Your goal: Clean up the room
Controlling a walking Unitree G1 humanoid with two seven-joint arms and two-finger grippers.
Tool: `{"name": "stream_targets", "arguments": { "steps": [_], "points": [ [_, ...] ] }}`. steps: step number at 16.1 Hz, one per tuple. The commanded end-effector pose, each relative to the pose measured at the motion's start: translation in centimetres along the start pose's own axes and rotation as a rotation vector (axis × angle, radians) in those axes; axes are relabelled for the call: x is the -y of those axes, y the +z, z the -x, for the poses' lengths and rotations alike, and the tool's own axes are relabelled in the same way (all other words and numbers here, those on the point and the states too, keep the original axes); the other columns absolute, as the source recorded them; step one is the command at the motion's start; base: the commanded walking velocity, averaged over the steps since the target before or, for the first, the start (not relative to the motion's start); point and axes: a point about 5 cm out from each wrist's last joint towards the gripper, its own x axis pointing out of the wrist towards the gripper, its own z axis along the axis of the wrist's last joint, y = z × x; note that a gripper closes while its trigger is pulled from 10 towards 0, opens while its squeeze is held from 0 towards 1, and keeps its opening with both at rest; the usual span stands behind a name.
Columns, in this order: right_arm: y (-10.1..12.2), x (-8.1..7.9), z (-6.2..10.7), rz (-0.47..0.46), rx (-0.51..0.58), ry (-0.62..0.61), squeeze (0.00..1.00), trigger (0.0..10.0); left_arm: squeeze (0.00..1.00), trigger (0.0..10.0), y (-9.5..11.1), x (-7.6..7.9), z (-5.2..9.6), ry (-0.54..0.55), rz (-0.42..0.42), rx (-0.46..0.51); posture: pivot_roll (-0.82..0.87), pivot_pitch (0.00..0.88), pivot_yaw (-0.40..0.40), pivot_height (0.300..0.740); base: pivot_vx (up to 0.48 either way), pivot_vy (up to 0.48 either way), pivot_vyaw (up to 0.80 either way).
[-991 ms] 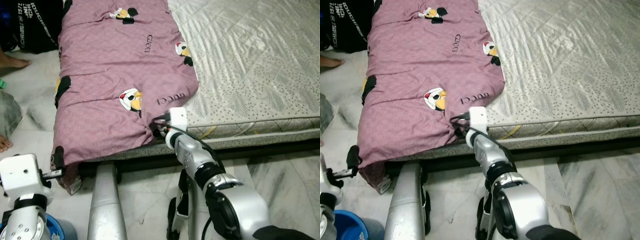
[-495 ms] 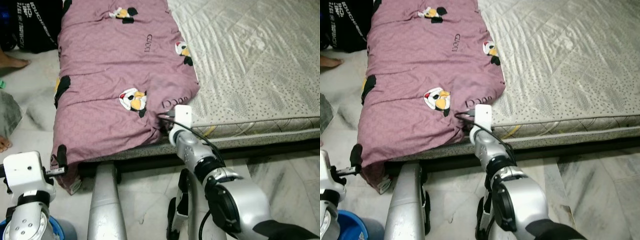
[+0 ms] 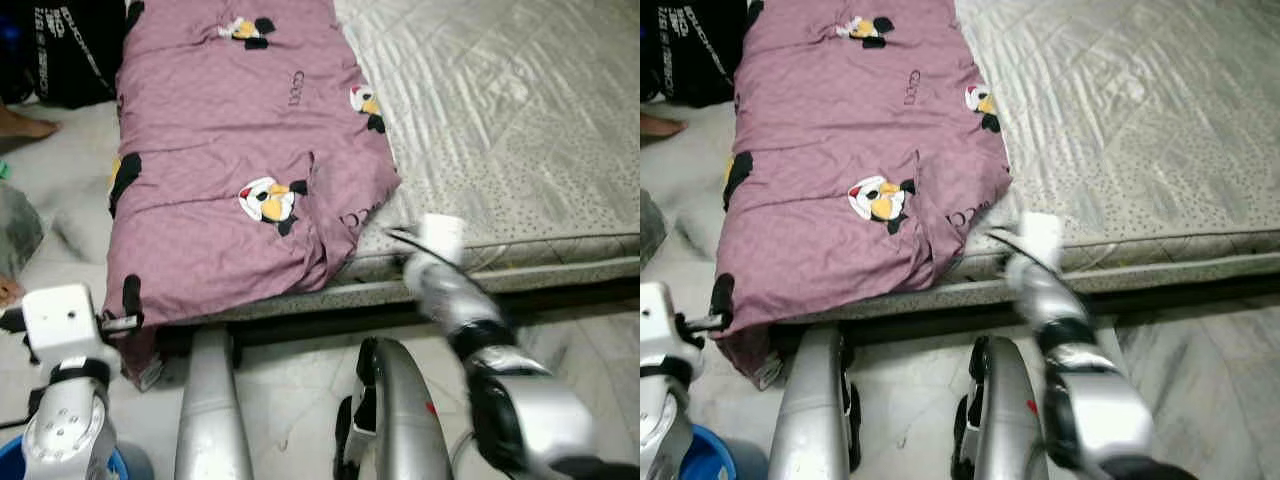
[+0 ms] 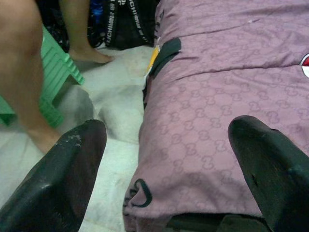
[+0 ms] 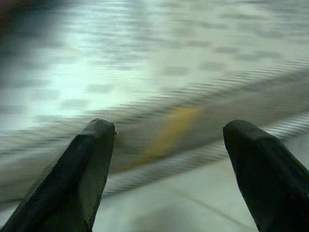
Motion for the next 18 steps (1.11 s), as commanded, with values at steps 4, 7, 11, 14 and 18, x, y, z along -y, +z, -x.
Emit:
{"name": "stream_targets", "arguments": {
  "steps": [4,7,11,14,18],
  "points": [
    [0.3,0.0,1.7,-0.048,0.115,0.172,0.0,10.0,0.0,10.0,-0.2,-0.2,-1.5,0.0,-0.001,0.02,0.08,0.051,-0.041,0.575,0.0,0.0,0.0],
    [1.5,-3.8,4.6,-0.156,0.238,0.561,0.0,10.0,0.0,10.0,0.7,-0.8,-2.3,0.001,-0.007,0.06,0.08,0.035,-0.037,0.575,0.0,0.0,0.0],
    [4.4,-8.4,6.0,-0.152,0.318,0.823,0.0,10.0,0.0,10.0,0.5,-1.5,-2.2,0.021,-0.024,0.058,0.11,0.066,-0.029,0.575,0.0,0.0,0.0],
    [5.1,-11.9,7.2,-0.148,0.329,0.924,0.0,10.0,0.0,10.0,0.3,-1.7,-1.4,0.005,-0.042,0.042,0.14,0.075,-0.031,0.575,0.0,0.0,0.0],
    [-0.2,-17.5,9.1,0.089,0.178,1.063,0.0,10.0,0.0,10.0,-0.3,-2.6,0.0,0.025,-0.055,0.005,0.16,0.133,-0.033,0.575,0.0,0.0,0.0]
  ]
}}
